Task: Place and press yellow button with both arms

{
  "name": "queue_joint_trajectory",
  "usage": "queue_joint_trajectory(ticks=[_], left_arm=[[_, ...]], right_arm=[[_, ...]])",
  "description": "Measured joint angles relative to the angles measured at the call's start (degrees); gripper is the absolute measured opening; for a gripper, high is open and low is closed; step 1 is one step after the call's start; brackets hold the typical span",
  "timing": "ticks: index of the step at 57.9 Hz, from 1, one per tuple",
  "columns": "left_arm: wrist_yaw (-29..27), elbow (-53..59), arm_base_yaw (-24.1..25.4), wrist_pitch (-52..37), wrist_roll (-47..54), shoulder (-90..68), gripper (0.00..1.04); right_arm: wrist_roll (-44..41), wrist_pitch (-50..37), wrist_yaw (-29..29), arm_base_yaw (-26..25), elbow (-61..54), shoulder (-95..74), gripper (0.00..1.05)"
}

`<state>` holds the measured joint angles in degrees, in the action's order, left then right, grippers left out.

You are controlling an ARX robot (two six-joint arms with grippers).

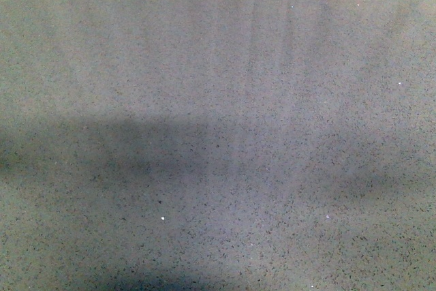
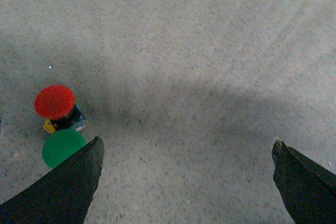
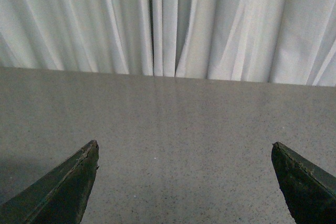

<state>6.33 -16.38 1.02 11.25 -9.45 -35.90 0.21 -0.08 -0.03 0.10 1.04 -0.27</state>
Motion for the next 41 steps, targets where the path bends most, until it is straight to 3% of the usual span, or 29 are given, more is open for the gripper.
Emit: queue_joint_trajectory(ticks=[8,12,28,34,41], left_arm=[[0.48,-1.92,7.78,-11.1,0.07,-12.63,0.96],[1.49,-3.91,15.82,-18.8,0.46,-22.32,0.96],[4.94,-11.69,33.0,-34.64,2.36,-46.84,0.96],[4.85,-14.56,37.05,-38.16,3.78,-55.34,0.96],[5.31,-14.43,38.25,-40.28,5.84,-60.06,0.96]], right_arm=[[0.0,0.0,0.0,0.0,0.0,0.02,0.96],[0.0,0.0,0.02,0.0,0.0,0.0,0.96],[0.0,0.0,0.02,0.0,0.0,0.0,0.96],[0.0,0.0,0.0,0.0,0.0,0.0,0.96],[0.0,0.0,0.02,0.0,0.0,0.0,0.96]])
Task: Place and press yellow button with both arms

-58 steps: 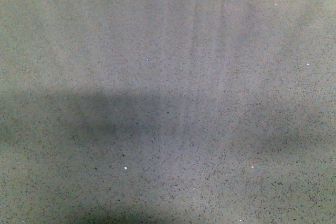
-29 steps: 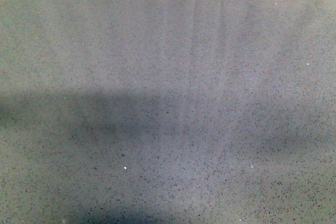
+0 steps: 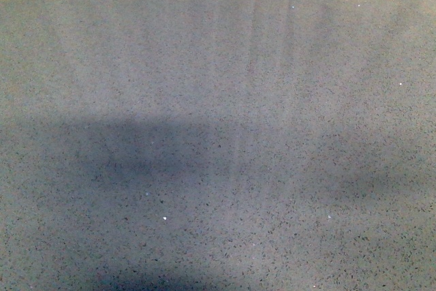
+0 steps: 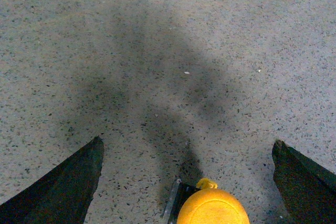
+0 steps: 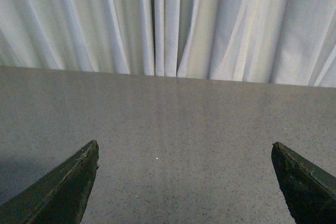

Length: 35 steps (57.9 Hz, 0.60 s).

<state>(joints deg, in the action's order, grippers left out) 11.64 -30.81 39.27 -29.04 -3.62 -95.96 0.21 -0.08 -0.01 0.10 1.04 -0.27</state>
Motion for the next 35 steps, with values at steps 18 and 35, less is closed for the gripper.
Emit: queue_joint_trajectory(ticks=[18,35], left_arm=[[-0.66,1.11,-0.61,-4.07,1.95,-4.81,0.96],[-1.75,1.68,-3.04,-5.97,2.71,-7.32,0.96]], right_arm=[[0.0,0.0,-0.02,0.0,0.0,0.0,0.96],[0.0,0.0,0.0,0.0,0.0,0.0,0.96]])
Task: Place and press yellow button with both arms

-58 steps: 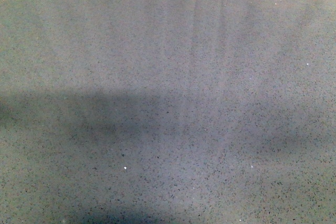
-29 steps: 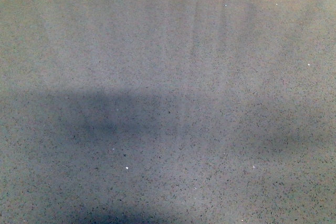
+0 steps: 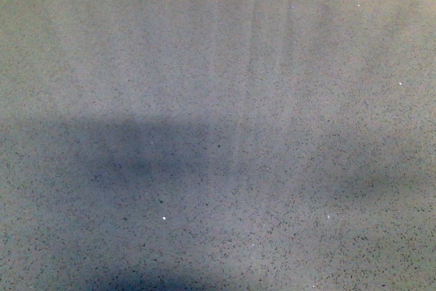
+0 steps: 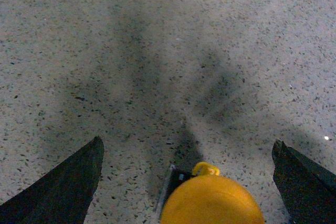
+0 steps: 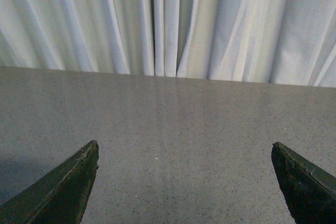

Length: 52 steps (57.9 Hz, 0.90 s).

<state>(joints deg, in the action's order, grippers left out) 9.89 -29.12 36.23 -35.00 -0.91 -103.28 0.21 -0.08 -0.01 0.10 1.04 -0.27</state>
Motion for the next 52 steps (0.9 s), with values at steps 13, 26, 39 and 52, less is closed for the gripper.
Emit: queue_joint_trajectory(ticks=[13,26,39,52], left_arm=[[-0.07,0.81,-1.05,-1.03,0.79,-0.92,0.96],[-0.24,1.22,-1.09,-1.4,1.51,-1.25,0.86],[-0.15,1.27,-0.94,-1.36,1.84,-1.31,0.55],[1.18,1.38,-0.2,1.66,2.64,1.73,0.33]], right_arm=[[0.0,0.0,0.0,0.0,0.0,0.0,0.96],[0.0,0.0,-0.02,0.0,0.0,0.0,0.96],[0.0,0.0,0.0,0.0,0.0,0.0,0.96],[0.0,0.0,0.0,0.0,0.0,0.0,0.96]])
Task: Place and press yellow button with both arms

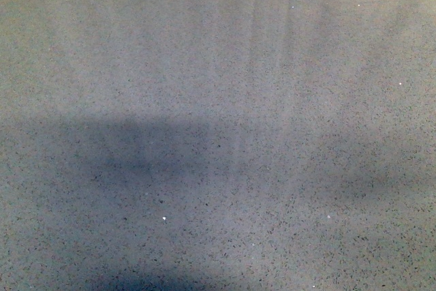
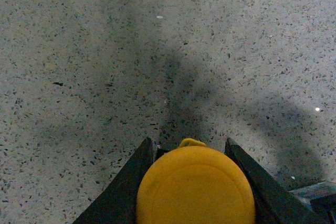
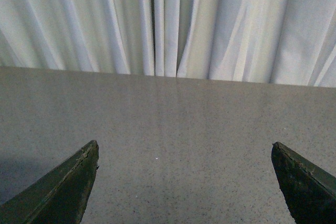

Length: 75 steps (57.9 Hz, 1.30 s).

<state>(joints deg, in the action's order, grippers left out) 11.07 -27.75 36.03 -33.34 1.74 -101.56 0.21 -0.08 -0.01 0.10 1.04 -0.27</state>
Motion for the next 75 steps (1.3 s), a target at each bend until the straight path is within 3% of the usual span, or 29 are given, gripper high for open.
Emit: queue_joint_trajectory(ticks=[11,20,34,36,43,56,61,75], left_arm=[[1.29,-0.92,-0.11,5.9,1.14,8.83,0.33],[1.68,-3.45,-5.07,10.93,0.46,17.66,0.33],[-4.24,-4.42,-25.44,11.28,-5.79,22.91,0.33],[-6.56,-4.2,-31.08,9.7,-7.52,21.57,0.33],[-11.5,-3.74,-43.23,5.7,-11.21,16.33,0.33],[-18.82,-4.46,-61.48,-0.68,-15.19,2.1,0.33],[-20.39,-6.12,-64.65,-1.99,-16.55,-3.15,0.33],[-21.57,-8.57,-66.79,-2.93,-18.21,-8.35,0.33]], right_arm=[[0.0,0.0,-0.02,0.0,0.0,0.0,0.96],[-0.02,0.0,0.0,0.0,0.0,0.0,0.96],[0.0,0.0,0.0,0.0,0.0,0.02,0.96],[0.0,0.0,-0.02,0.0,0.0,0.0,0.96],[0.0,0.0,0.0,0.0,0.0,0.0,0.96],[0.0,0.0,0.0,0.0,0.0,0.0,0.96],[0.0,0.0,-0.02,0.0,0.0,0.0,0.96],[0.0,0.0,0.0,0.0,0.0,0.0,0.96]])
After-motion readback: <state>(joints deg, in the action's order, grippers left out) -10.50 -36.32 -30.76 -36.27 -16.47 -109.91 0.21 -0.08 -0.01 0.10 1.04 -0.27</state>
